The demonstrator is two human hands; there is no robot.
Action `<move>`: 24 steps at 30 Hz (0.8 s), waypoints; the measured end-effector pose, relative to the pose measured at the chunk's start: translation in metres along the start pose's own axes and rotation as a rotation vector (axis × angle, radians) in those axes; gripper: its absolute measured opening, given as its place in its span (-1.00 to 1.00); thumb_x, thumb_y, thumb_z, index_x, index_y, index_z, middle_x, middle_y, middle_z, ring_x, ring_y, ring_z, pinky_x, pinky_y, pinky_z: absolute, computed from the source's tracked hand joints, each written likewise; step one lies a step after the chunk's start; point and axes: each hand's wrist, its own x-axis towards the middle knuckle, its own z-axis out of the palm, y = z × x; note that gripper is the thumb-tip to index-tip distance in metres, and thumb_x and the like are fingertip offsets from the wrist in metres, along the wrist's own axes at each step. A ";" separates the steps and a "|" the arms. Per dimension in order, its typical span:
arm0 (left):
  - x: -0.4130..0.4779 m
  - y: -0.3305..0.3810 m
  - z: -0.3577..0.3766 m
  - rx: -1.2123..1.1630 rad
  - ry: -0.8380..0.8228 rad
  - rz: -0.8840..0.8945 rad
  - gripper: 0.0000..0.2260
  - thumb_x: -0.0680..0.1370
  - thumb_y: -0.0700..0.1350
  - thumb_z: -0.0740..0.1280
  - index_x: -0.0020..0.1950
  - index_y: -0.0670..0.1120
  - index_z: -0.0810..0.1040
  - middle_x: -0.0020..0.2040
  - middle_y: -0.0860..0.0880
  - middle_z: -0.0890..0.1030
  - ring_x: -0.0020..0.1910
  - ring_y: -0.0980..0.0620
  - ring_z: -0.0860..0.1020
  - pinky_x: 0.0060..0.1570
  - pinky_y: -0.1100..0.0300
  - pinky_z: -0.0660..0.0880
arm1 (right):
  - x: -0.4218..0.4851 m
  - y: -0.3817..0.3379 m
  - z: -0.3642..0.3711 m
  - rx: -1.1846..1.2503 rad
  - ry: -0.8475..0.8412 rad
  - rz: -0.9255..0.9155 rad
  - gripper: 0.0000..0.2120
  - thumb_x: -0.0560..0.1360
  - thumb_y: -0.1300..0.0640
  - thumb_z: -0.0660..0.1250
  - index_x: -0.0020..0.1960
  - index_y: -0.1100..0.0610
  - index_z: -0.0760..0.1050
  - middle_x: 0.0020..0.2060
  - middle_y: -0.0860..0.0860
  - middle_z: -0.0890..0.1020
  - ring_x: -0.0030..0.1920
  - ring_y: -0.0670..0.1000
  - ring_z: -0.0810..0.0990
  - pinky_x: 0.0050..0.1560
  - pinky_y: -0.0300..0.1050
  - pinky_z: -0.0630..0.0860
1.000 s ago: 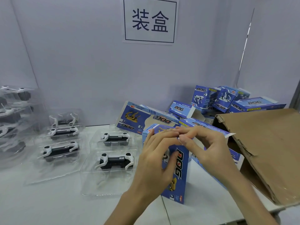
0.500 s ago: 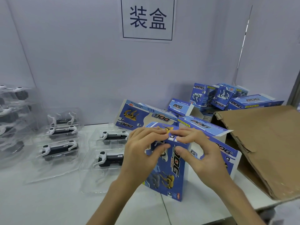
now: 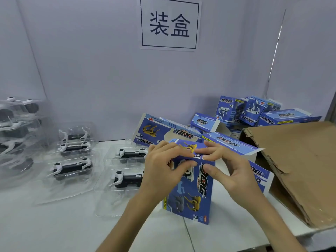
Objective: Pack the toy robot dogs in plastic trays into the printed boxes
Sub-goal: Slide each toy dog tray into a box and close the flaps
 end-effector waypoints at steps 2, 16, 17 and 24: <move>0.004 -0.004 -0.005 0.007 -0.020 0.005 -0.77 0.45 0.15 0.43 0.00 0.06 0.69 -0.01 0.22 0.66 0.01 0.16 0.54 0.08 0.00 0.42 | 0.003 0.003 -0.005 0.125 -0.025 0.034 -0.90 0.47 0.19 0.39 -0.02 0.15 0.56 0.22 -0.05 0.65 0.44 -0.10 0.41 0.10 -0.20 0.59; -0.016 0.015 -0.001 -0.241 0.057 -0.250 -0.31 0.26 0.07 0.61 0.28 0.26 0.35 0.19 0.19 0.60 0.19 0.13 0.57 0.09 0.41 0.47 | 0.003 0.009 -0.033 0.160 0.358 0.447 -0.72 0.48 0.21 0.33 0.18 0.03 0.51 0.21 0.01 0.60 0.03 0.01 0.67 -0.25 -0.22 0.52; -0.018 0.018 0.002 -0.179 0.093 -0.155 -0.27 0.28 -0.02 0.63 0.33 0.21 0.32 0.28 0.15 0.56 0.29 0.09 0.54 0.19 0.34 0.47 | 0.002 0.007 -0.037 0.305 0.331 0.517 -0.75 0.56 0.21 0.22 0.21 0.07 0.53 0.21 0.08 0.61 -0.02 0.12 0.68 -0.25 -0.11 0.53; -0.038 0.012 0.018 0.149 -0.024 0.378 -0.27 0.25 -0.36 0.59 0.32 -0.07 0.34 0.47 -0.12 0.34 0.54 -0.21 0.27 0.37 -0.20 0.40 | 0.005 -0.004 -0.047 0.484 -0.085 0.655 -0.49 0.48 -0.22 0.24 0.23 0.10 0.62 -0.11 0.14 0.70 -0.32 0.09 0.61 -0.27 -0.04 0.53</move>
